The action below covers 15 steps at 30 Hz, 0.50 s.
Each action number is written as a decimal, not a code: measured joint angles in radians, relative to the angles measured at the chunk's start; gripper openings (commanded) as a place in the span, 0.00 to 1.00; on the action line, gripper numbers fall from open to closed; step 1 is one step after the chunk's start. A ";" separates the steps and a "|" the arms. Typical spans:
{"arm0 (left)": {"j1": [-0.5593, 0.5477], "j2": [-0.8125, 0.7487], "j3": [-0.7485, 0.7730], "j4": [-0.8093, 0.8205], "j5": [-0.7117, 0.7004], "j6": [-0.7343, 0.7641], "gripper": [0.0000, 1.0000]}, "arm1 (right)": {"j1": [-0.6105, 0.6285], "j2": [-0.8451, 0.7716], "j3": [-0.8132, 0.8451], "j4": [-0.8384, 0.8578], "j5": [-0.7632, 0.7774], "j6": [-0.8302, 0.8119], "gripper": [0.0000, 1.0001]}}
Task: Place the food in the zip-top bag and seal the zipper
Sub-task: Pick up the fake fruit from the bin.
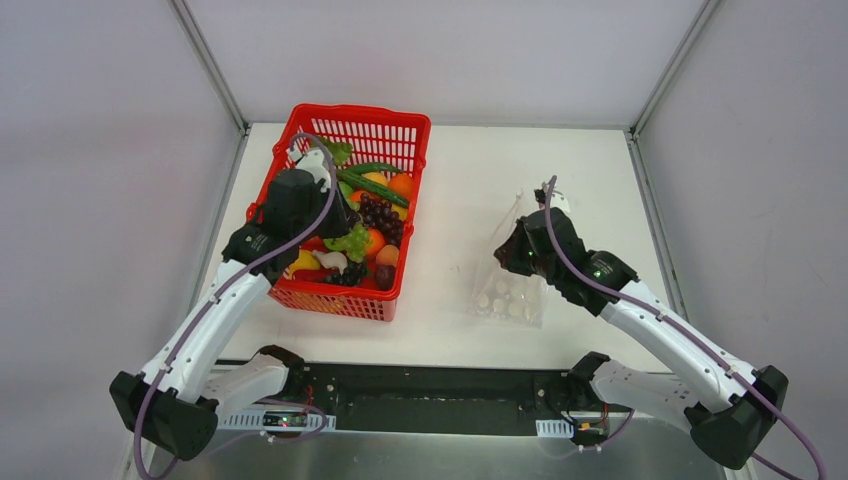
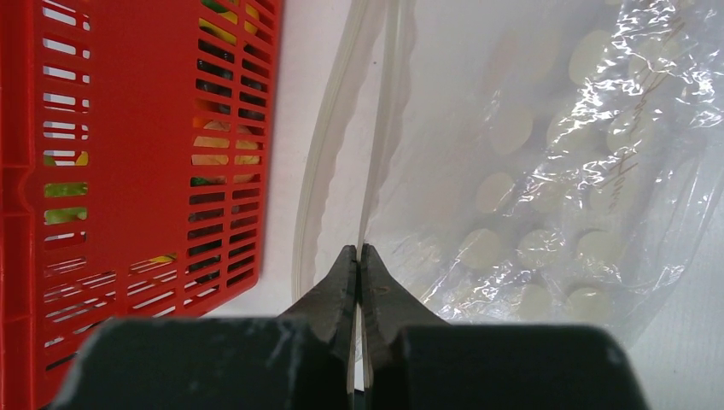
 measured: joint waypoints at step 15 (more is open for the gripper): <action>-0.044 -0.124 0.089 0.040 0.211 -0.063 0.00 | 0.000 0.000 -0.016 0.023 -0.015 0.001 0.00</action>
